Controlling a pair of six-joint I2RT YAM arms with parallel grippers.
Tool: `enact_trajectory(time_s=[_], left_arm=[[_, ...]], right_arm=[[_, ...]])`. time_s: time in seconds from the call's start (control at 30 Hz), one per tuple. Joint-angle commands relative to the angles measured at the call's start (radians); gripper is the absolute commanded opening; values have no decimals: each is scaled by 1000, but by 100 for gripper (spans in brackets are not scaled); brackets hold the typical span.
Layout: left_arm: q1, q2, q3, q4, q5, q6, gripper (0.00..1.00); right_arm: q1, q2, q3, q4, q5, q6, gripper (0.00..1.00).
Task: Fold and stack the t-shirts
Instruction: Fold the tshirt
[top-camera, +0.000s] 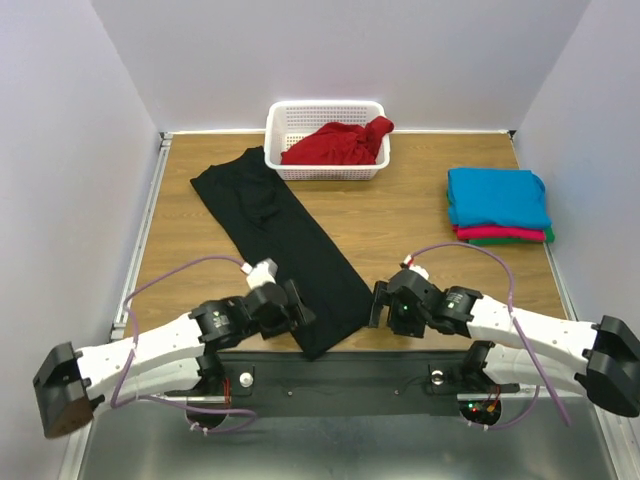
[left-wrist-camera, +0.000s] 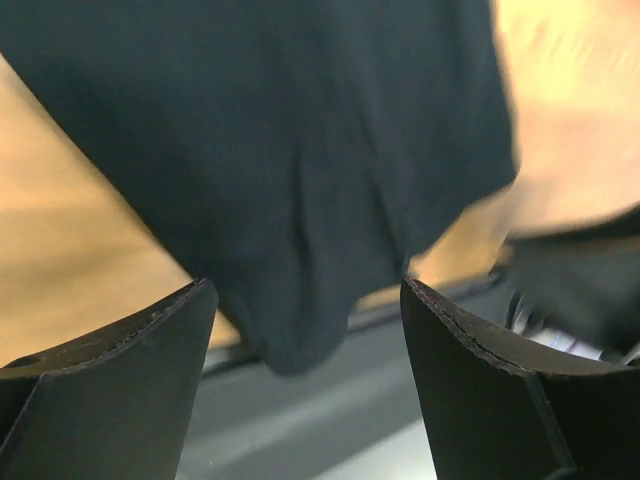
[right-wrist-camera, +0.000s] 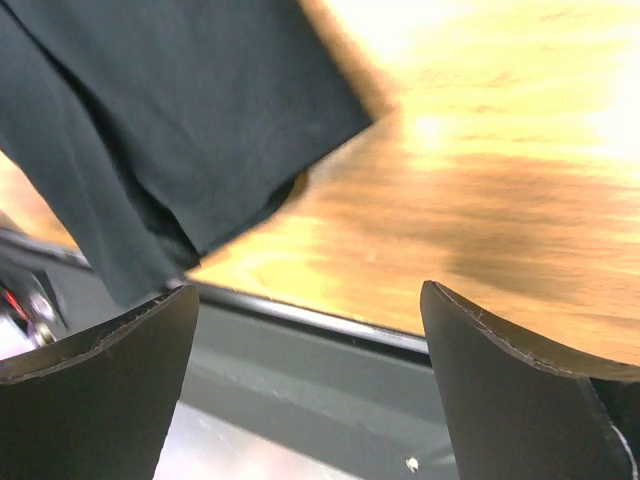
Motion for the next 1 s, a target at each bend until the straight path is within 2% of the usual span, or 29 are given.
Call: enact_trajectory(time_s=[0.0,0.1,0.2,0.3,0.4,0.47,0.6,0.73,0.83,0.97], left_arm=[[-240,69,9,12,-38,-217,86],[-378,170,73,-81,-88,-311,85],[-454,242,130,-189,-150,-380,84],[-457,294,118,-201,-163,-420,84],[-457,299,98,-139,-178,-426,84],[-457,299,89,-102,-192,-434,80],[-451,324,98,-128,-238,-462,74],[-434,373,119,-102,-221,-396,66],[-425,414,106,-97,-198,-396,63],[-420,437,63,-19,-152,-395,50]], right_arm=[[-3,-61,0,16,149,83,97],[-9,-52,3,16,180,79,96],[-20,-14,20,17,208,74,95],[-38,49,51,25,212,39,93],[-52,111,66,42,217,13,91],[-78,135,75,57,214,2,89],[-107,199,69,148,147,-33,83],[-124,264,78,188,117,-47,80],[-135,296,83,212,76,-60,68],[-136,328,83,240,39,-70,39]])
